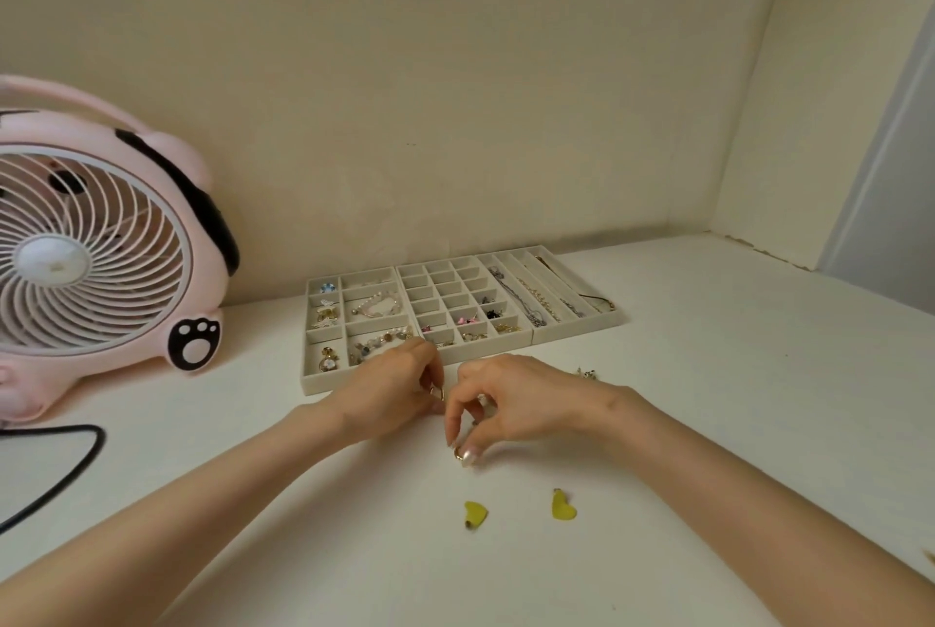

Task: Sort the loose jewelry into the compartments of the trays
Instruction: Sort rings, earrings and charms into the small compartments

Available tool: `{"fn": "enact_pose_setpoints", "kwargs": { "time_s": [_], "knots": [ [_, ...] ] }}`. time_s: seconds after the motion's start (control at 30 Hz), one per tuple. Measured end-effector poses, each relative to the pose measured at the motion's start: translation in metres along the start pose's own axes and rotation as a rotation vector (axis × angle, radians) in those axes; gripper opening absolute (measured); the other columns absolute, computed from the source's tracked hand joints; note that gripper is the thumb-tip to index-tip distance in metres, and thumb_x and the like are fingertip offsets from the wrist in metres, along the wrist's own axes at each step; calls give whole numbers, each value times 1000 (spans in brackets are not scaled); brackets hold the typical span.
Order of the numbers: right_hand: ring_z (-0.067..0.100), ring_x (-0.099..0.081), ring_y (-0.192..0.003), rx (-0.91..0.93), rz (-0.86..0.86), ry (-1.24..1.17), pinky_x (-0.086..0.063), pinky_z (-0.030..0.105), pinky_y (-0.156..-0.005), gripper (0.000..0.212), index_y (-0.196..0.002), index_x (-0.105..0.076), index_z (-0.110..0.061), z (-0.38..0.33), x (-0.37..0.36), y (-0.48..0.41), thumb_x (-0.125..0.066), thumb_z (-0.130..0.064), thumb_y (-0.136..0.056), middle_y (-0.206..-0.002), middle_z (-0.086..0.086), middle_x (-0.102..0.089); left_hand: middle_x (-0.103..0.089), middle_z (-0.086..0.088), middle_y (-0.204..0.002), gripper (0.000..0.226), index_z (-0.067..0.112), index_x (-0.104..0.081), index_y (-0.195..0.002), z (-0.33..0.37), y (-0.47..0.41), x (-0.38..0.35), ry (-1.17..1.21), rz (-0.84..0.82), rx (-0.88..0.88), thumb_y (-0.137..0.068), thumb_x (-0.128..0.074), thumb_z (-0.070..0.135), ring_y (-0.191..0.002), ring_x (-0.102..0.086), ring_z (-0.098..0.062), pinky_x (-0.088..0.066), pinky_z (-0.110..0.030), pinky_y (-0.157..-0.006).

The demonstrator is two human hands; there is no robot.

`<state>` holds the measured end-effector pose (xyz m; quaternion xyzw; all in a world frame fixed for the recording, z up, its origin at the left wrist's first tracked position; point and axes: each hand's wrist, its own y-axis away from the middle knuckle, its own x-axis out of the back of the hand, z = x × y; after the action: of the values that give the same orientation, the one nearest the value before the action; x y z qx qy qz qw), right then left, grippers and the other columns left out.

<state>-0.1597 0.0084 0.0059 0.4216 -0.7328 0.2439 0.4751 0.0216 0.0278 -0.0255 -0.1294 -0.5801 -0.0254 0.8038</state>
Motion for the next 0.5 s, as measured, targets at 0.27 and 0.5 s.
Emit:
{"fn": "enact_pose_setpoints", "kwargs": {
  "time_s": [0.27, 0.5],
  "knots": [
    [5, -49, -77, -1, -20, 69, -41, 29, -73, 23, -81, -63, -30, 3, -3, -3, -81, -29, -66, -83, -10, -52, -56, 10, -85, 20, 19, -53, -87, -2, 0, -1, -8, 32, -49, -78, -70, 25, -69, -46, -8, -38, -24, -63],
    [-1, -48, -67, -16, 32, -154, -41, 18, -63, 23, -68, -57, -29, 13, -2, -3, -79, -21, -70, -80, -11, -60, -58, 12, -71, 31, 33, -50, -67, -15, -21, 19, 184, 61, 31, -73, -76, 16, -61, -47, -5, -39, -25, -61]
  ]
}}
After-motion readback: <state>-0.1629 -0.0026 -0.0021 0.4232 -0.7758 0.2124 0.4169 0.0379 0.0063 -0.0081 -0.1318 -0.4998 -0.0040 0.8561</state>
